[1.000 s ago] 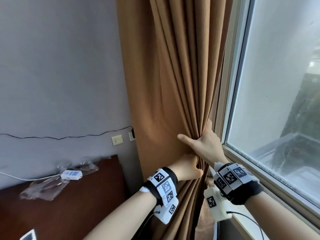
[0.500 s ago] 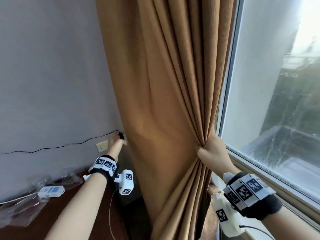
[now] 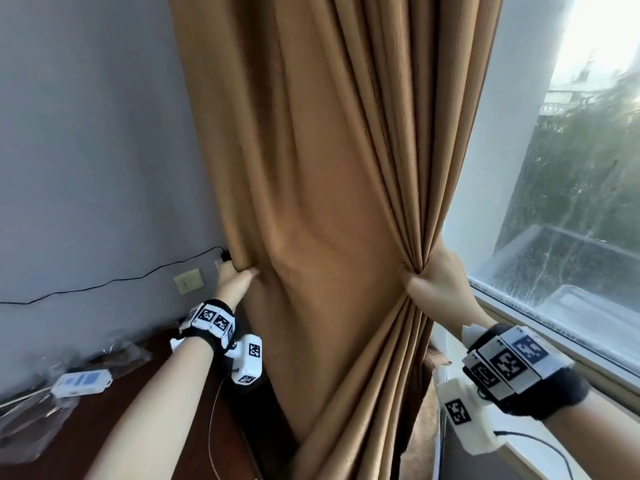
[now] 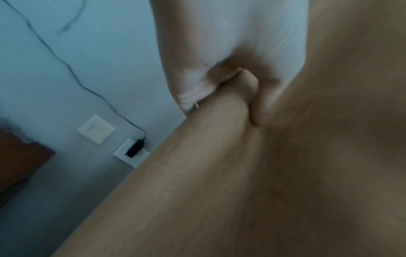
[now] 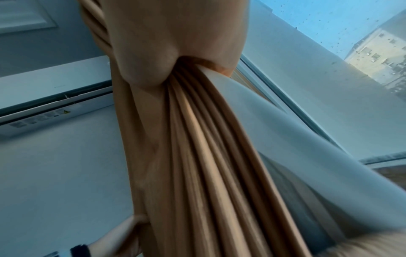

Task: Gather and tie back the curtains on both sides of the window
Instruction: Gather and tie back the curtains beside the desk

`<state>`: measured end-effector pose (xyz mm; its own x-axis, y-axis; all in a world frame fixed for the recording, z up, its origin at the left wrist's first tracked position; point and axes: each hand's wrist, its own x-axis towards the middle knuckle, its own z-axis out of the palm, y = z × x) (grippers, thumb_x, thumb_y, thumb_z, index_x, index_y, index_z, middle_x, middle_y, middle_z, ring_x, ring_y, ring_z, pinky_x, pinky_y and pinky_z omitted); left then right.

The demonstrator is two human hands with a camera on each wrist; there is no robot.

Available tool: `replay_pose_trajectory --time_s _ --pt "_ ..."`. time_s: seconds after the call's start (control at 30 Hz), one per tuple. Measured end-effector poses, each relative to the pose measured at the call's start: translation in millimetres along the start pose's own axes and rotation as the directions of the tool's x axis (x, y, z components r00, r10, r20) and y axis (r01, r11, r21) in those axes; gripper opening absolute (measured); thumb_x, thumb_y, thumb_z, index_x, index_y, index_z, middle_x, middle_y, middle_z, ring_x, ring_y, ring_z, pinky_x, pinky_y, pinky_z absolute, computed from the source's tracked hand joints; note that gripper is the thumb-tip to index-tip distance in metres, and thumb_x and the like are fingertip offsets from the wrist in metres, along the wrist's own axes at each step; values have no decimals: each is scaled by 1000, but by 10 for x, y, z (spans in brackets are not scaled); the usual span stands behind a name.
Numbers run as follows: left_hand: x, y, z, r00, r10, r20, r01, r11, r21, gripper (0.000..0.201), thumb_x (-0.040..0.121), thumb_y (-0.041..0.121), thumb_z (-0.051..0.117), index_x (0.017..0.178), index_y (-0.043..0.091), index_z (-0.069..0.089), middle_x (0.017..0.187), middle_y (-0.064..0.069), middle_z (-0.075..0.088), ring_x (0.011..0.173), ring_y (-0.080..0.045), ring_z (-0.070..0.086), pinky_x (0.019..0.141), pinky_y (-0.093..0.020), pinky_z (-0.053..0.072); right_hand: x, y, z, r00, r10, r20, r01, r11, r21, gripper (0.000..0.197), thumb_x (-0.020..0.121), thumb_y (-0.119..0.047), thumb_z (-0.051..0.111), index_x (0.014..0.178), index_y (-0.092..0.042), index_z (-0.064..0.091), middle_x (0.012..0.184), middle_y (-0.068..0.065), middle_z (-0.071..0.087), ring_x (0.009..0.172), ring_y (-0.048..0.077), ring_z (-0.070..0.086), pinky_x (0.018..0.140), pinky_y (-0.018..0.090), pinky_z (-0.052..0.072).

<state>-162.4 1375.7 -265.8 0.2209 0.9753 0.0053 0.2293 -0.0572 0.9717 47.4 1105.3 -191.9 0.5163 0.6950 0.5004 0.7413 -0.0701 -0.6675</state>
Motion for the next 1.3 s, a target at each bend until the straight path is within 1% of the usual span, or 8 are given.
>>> replay_pose_trajectory --time_s 0.23,0.33,0.5,0.8,0.97,1.13,1.2,1.3 --pt "-972 -46 -117 925 236 -299 -155 950 271 18 76 24 70 70 13 58 78 -12 69 78 -28 67 74 -37 54 -48 -124 90 1000 -9 -21 8 1000 -18 60 69 5 53 124 -11 35 73 10 59 66 33 55 60 35 45" --pt "-1569 78 67 866 461 -194 -337 824 455 23 77 21 73 67 5 59 65 -16 67 68 -33 66 56 -34 48 -96 -199 150 1000 -13 -24 12 999 -34 56 68 3 51 118 -13 34 66 1 52 69 38 57 61 37 43" --pt "-2065 355 566 823 558 109 -511 641 573 19 84 14 62 93 -2 57 89 -23 65 87 -41 62 71 -42 46 -215 -368 182 1000 -22 14 22 1000 -3 46 71 0 52 111 -12 32 72 2 50 79 44 59 64 36 37" --pt "-2280 789 1073 831 394 393 -554 659 509 31 83 8 51 112 6 60 108 -19 66 106 -36 60 90 -37 51 -267 -326 15 996 -9 90 -1 994 110 42 80 -1 46 117 -13 29 91 12 56 93 45 59 72 37 39" --pt "-2307 833 1292 818 215 534 -543 595 593 30 88 6 43 116 5 53 113 -19 60 106 -36 57 86 -36 46 -260 -371 -182 976 35 213 -96 955 280 71 86 -59 58 136 -19 27 115 0 54 105 24 54 87 32 40" --pt "-2174 743 1192 724 139 676 -557 696 453 53 76 0 45 128 10 51 125 -12 58 117 -25 53 101 -33 42 -206 -192 -212 992 11 128 -28 991 131 62 75 2 54 130 -13 32 92 10 59 89 35 60 75 37 47" --pt "-1967 713 982 755 267 599 -518 803 294 45 71 -5 44 107 9 68 105 -6 70 101 -17 63 94 -27 47 -174 -143 -249 988 10 152 -33 988 153 64 72 8 50 132 -12 34 90 7 57 84 31 56 75 33 44" --pt "-1496 642 581 932 342 121 -352 933 74 43 71 -20 42 89 12 65 82 -1 65 82 -19 62 78 -28 48 -160 -137 -246 989 -25 147 3 989 148 62 74 8 52 131 -12 36 88 7 59 80 29 55 73 34 45"
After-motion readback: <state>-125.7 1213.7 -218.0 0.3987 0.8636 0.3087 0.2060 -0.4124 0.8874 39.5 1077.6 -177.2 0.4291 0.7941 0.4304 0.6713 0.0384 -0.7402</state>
